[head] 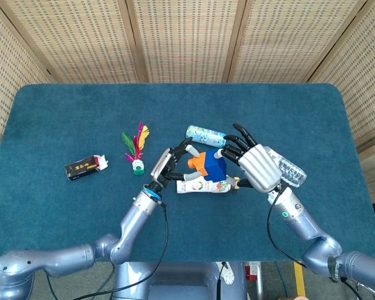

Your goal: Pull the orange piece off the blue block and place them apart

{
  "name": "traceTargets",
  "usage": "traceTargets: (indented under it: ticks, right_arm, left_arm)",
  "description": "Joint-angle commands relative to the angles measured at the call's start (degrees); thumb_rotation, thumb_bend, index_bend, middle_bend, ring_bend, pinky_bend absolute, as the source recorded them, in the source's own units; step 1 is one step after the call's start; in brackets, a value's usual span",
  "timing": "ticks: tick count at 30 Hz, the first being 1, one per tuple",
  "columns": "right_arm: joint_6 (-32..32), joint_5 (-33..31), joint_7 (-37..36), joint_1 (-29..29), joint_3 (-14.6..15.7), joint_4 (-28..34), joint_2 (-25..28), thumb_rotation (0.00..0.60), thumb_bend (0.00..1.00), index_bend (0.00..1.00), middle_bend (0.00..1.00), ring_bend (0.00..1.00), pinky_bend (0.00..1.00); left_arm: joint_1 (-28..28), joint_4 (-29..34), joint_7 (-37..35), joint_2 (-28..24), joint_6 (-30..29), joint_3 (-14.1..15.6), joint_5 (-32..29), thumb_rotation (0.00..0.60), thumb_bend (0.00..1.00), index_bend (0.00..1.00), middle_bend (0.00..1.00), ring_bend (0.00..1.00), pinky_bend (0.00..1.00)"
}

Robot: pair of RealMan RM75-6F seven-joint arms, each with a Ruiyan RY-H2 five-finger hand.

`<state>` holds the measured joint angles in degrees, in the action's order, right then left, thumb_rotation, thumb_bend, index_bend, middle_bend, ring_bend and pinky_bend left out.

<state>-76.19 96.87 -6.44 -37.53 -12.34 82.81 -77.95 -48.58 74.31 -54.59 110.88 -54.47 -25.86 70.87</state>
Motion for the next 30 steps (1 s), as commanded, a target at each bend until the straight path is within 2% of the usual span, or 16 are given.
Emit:
traceTargets:
  ticks: [1, 11, 19, 25, 30]
  right_arm:
    - [-0.58, 0.19, -0.25, 0.23, 0.13, -0.25, 0.47, 0.600, 0.14, 0.55, 0.54, 0.22, 0.00]
    - [-3.49, 0.96, -1.49, 1.93, 1.21, -1.71, 3.35, 0.600, 0.15, 0.56, 0.55, 0.22, 0.00]
    - [-5.13, 1.95, -2.51, 4.25, 3.82, -4.57, 5.47, 0.600, 0.15, 0.56, 0.55, 0.22, 0.00]
    - [-4.09, 3.48, -1.46, 5.17, 6.79, -7.00, 5.96, 0.600, 0.15, 0.56, 0.55, 0.23, 0.00]
    - [-2.94, 4.11, 0.21, 5.27, 8.21, -7.83, 5.18, 0.600, 0.15, 0.56, 0.55, 0.23, 0.00]
  left_arm:
    - [0.35, 0.10, -0.13, -0.51, 0.15, 0.01, -0.16, 0.600, 0.24, 0.54, 0.54, 0.00, 0.00]
    - [2.79, -0.18, -1.37, -4.62, 0.12, 0.28, 0.14, 0.600, 0.24, 0.54, 0.54, 0.00, 0.00]
    - [6.58, -0.89, -2.22, -12.93, -0.17, 2.64, 3.26, 0.600, 0.23, 0.54, 0.54, 0.00, 0.00]
    - [8.42, -2.75, 3.88, -21.17, -1.17, 7.52, 9.84, 0.600, 0.24, 0.54, 0.54, 0.00, 0.00]
    - [9.38, -5.14, 14.71, -25.60, -2.55, 11.06, 13.03, 0.600, 0.23, 0.54, 0.54, 0.00, 0.00]
